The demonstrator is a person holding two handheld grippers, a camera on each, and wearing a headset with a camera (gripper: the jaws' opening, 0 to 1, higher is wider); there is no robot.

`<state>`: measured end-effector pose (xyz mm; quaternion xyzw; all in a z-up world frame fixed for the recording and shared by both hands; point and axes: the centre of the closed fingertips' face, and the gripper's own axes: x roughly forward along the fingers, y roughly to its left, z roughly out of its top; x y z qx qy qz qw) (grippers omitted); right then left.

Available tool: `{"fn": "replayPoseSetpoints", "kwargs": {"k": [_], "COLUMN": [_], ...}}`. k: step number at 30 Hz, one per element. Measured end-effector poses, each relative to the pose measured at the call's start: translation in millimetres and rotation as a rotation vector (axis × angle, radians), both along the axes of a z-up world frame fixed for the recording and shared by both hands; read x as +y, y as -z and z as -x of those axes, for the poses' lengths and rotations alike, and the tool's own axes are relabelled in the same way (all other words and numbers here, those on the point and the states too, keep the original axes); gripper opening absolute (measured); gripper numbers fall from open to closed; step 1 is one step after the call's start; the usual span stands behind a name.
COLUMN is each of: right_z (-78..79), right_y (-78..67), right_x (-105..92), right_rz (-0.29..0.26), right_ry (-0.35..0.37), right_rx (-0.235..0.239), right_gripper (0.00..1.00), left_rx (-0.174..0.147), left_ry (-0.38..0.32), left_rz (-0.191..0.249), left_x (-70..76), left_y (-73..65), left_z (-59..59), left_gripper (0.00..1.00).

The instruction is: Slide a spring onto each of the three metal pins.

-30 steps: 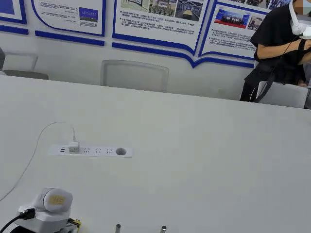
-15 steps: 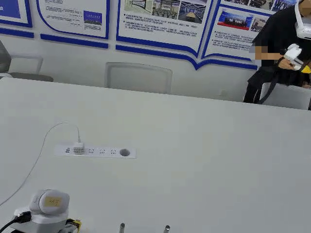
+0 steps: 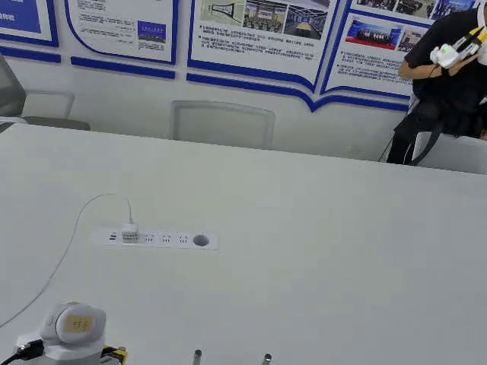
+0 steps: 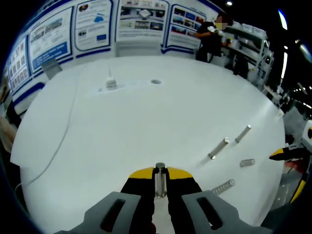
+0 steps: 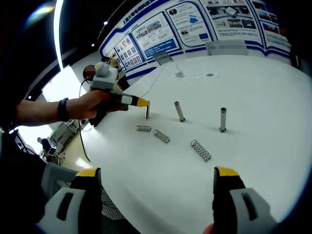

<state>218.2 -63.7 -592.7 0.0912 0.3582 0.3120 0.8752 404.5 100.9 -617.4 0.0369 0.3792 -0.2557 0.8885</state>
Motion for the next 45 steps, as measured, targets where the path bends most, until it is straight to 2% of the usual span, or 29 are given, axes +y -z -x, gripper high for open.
{"fn": "replayPoseSetpoints", "kwargs": {"k": [20,25,30,33,37,45], "right_z": [0.2,0.3,0.6,0.7,1.3,2.3], "right_y": [-1.8,-2.2,-1.0,-1.2,-0.4,0.5], "right_x": [1.3,0.9,-0.9,-1.4,-2.0,-0.2], "right_rz": [-0.001,-0.001,0.002,0.001,0.002,0.002], "right_ry": [-0.005,-0.004,-0.001,0.001,0.002,-0.005], "right_rx": [0.001,-0.001,0.002,0.001,0.004,0.007], "right_gripper": [0.96,0.96,0.96,0.96,0.96,0.96], "left_rx": [-0.036,-0.062,-0.066,-0.086,-0.099,-0.096], "left_ry": [0.024,0.041,0.035,0.042,0.062,0.065], "left_rz": [-0.01,-0.02,-0.024,-0.025,-0.046,-0.05], "left_x": [2.0,1.5,2.2,1.5,0.8,1.1], "left_y": [-5.4,-5.9,-7.0,-9.4,-10.0,-8.4], "left_z": [5.3,7.4,6.9,7.8,9.8,10.5], "left_gripper": [0.07,0.07,0.07,0.07,0.07,0.07]}}
